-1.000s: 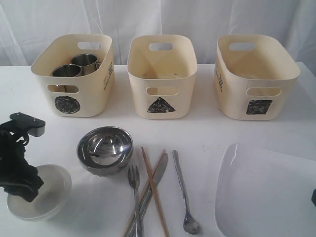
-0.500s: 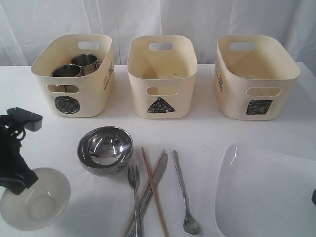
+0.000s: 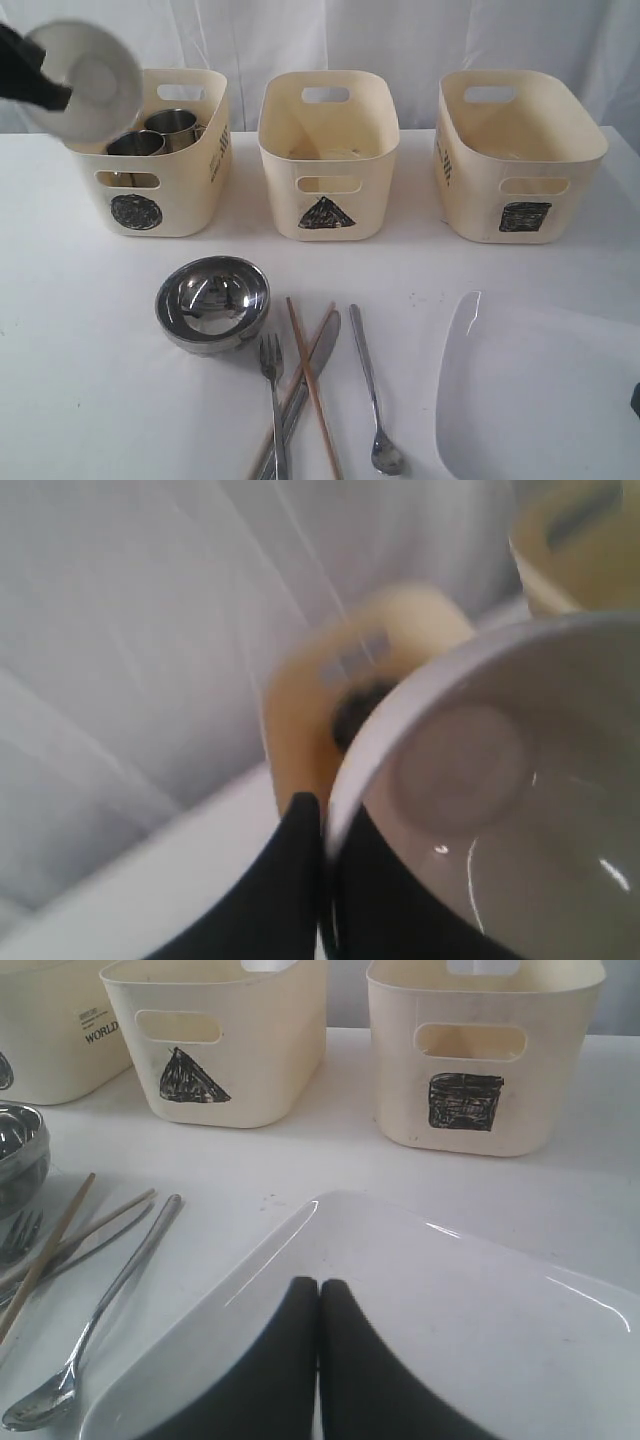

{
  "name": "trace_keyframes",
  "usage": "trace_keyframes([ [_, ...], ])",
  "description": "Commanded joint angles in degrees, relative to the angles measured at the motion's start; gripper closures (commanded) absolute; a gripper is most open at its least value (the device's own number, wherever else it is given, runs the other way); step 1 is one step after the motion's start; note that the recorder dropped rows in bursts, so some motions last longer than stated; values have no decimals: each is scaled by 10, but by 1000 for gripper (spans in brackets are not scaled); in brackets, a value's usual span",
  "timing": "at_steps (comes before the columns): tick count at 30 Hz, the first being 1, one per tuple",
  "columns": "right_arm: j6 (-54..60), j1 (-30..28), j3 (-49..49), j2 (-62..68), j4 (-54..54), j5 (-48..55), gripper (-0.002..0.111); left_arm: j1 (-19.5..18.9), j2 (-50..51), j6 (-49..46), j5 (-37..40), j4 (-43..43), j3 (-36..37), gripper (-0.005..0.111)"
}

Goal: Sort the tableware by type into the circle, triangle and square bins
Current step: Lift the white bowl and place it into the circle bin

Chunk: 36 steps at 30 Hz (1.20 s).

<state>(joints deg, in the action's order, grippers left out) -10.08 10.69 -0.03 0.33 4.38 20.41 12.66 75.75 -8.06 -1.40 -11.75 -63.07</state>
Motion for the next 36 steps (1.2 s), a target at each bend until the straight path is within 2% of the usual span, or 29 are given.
trace_keyframes([
  [1, -2, 2, 0, -3, 1, -7, 108, 0, 80, -54, -270, 4, -12, 107],
  [6, -2, 2, 0, -3, 1, -7, 108, 0, 210, -155, -298, 103, -73, 107],
  [9, -2, 2, 0, -3, 1, -7, 108, 0, 282, -196, -322, 104, -119, 107],
  [14, -2, 2, 0, -3, 1, -7, 108, 0, 364, -204, -315, 104, -191, 107],
  [18, -2, 2, 0, -3, 1, -7, 108, 0, 396, -251, -314, 104, -232, 107],
  [21, -2, 2, 0, -3, 1, -7, 108, 0, 409, -256, -271, 104, -255, 107],
  [23, -4, 2, 0, -3, 1, -7, 108, 0, 409, -283, -255, 104, -256, 99],
  [26, -13, 2, 0, -3, 1, -7, 108, 0, 409, -284, -256, 104, -256, 71],
  [29, -13, 2, 0, -3, 1, -7, 108, 0, 409, -274, -256, 104, -256, 52],
  [33, -13, 2, 0, -3, 1, -7, 108, 0, 407, -262, -256, 104, -256, 36],
  [36, -13, 2, 0, -3, 1, -7, 108, 0, 399, -262, -236, 117, -256, 34],
])
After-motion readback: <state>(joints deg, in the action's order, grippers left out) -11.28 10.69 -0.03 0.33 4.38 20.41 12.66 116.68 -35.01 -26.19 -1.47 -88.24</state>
